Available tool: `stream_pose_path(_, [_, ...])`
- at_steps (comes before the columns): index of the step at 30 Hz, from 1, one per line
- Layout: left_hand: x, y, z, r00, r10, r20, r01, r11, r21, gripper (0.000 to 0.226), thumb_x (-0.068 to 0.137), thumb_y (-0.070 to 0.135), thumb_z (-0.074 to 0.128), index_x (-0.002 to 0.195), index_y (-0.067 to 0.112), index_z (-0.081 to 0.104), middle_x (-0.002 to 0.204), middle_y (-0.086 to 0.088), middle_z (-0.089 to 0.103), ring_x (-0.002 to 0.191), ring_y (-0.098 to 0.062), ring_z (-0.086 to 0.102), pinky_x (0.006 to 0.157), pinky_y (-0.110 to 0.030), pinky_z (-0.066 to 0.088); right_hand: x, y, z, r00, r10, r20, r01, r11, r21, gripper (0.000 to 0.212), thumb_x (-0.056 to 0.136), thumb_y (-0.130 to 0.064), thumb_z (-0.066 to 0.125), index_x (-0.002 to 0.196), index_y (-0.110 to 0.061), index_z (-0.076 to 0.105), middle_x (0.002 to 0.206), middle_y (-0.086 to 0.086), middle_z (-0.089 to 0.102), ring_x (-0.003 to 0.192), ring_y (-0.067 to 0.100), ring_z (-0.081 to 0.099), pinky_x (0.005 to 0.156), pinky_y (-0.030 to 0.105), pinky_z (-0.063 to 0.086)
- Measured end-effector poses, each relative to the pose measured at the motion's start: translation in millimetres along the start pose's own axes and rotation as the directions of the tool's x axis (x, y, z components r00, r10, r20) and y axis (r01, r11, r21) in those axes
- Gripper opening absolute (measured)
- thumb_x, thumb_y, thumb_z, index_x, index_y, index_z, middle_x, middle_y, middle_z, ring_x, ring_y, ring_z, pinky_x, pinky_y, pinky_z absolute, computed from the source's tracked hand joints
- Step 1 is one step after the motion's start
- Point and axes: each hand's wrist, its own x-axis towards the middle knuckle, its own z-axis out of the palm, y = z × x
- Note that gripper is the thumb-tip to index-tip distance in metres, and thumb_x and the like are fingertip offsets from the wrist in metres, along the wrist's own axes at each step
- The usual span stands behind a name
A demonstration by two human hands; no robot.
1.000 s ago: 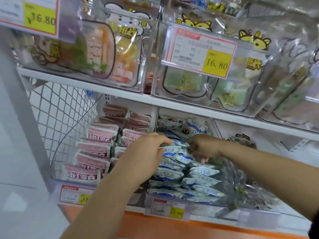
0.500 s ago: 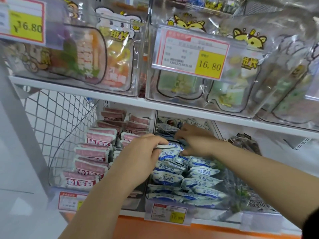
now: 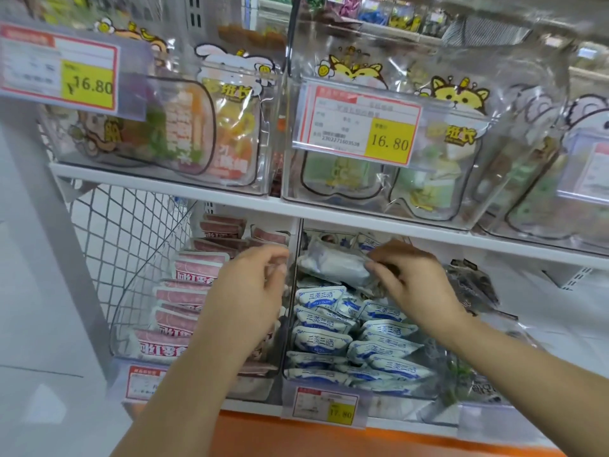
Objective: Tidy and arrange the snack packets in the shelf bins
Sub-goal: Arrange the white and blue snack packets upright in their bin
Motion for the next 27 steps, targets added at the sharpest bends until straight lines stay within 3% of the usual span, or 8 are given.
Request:
stream_pose_path(2, [-2.9,3.5,-4.9,0.996,-0.09,-0.009,0.087,0.981,-0.173,0.019,0.097,0.023,0.047,0.11,0.028,0.06,0.084,0.014,0.061,0.057,0.014,0.055,0.047,-0.003,0.039,-19.2,-9.9,-8.9,0.999,-0.026,-0.036,0.032,0.981,0.19,0.011,0.085,-0.021,0.068,0.091,-0.014,0.074,0.087,-0.013,0.067,0.08,0.0,0.063,0.074,0.017,0.051])
stream_pose_path(5, [-6.6,1.7,-9.5,0.973,-0.159,0.169,0.207,0.924,-0.322,0.023,0.095,0.041,0.045,0.108,0.034,0.063,0.094,0.017,0.067,0.075,0.01,0.062,0.063,-0.006,0.049,-38.3,-26.4,-15.1,0.992,-0.104,-0.064,0.12,0.928,0.351,0.019,0.083,-0.023,0.063,0.091,-0.009,0.074,0.098,-0.01,0.068,0.094,-0.003,0.064,0.084,0.011,0.048])
stream_pose_path(7, [-10.7,1.6,-12.0,0.905,-0.14,0.402,0.297,0.884,-0.361,0.032,0.085,0.055,0.05,0.111,0.04,0.061,0.102,0.021,0.068,0.091,0.002,0.065,0.087,-0.027,0.053,-44.3,-37.2,-16.1,0.984,-0.149,-0.095,0.174,0.91,0.377,0.023,0.085,-0.027,0.062,0.089,-0.007,0.073,0.099,-0.008,0.067,0.097,-0.004,0.063,0.086,0.01,0.047])
stream_pose_path(10, [-18.3,9.9,-13.7,0.754,-0.045,0.656,0.405,0.818,-0.409,0.038,0.079,0.042,0.06,0.116,0.032,0.058,0.102,0.009,0.073,0.095,-0.009,0.068,0.085,-0.027,0.054,-44.9,-47.5,-12.9,0.975,-0.187,-0.118,0.219,0.888,0.404,0.021,0.088,-0.025,0.06,0.091,-0.007,0.073,0.102,-0.005,0.067,0.099,-0.004,0.062,0.085,0.01,0.046])
stream_pose_path(15, [-12.5,-7.8,-11.9,0.871,-0.24,0.428,0.448,0.745,-0.494,0.014,0.086,0.022,0.067,0.099,0.025,0.064,0.091,0.003,0.075,0.087,-0.017,0.071,0.089,-0.041,0.052,-18.4,-34.3,5.7,0.997,-0.012,0.08,-0.015,0.943,0.331,0.036,0.086,-0.017,0.066,0.122,-0.017,0.06,0.113,-0.006,0.063,0.103,-0.001,0.059,0.094,0.017,0.046])
stream_pose_path(19, [-5.5,-18.3,-17.0,0.89,-0.393,0.231,0.451,0.682,-0.576,0.021,0.07,0.046,0.072,0.087,0.037,0.067,0.097,0.001,0.073,0.095,-0.023,0.068,0.093,-0.05,0.048,27.6,-9.3,36.4,0.911,0.2,0.359,-0.211,0.977,-0.008,0.049,0.09,-0.032,0.061,0.135,-0.023,0.046,0.133,-0.003,0.053,0.114,0.011,0.054,0.093,0.021,0.043])
stream_pose_path(24, [-0.6,-28.3,-20.7,0.848,-0.459,0.264,0.505,0.549,-0.666,0.022,0.085,0.025,0.067,0.104,0.027,0.058,0.106,-0.002,0.068,0.099,-0.023,0.063,0.076,-0.036,0.049,60.1,-7.4,78.4,0.822,0.325,0.468,-0.29,0.946,-0.147,0.063,0.088,-0.04,0.061,0.143,-0.023,0.036,0.145,0.0,0.042,0.127,0.023,0.046,0.1,0.034,0.042])
stream_pose_path(27, [-1.4,-33.0,-21.3,0.854,-0.416,0.313,0.513,0.571,-0.641,0.026,0.085,0.01,0.065,0.107,0.022,0.057,0.101,-0.003,0.071,0.095,-0.022,0.067,0.075,-0.035,0.05,63.7,-8.5,83.0,0.837,0.343,0.427,-0.289,0.939,-0.187,0.041,0.093,-0.025,0.054,0.133,-0.028,0.048,0.131,0.001,0.056,0.103,0.025,0.061,0.075,0.031,0.049])
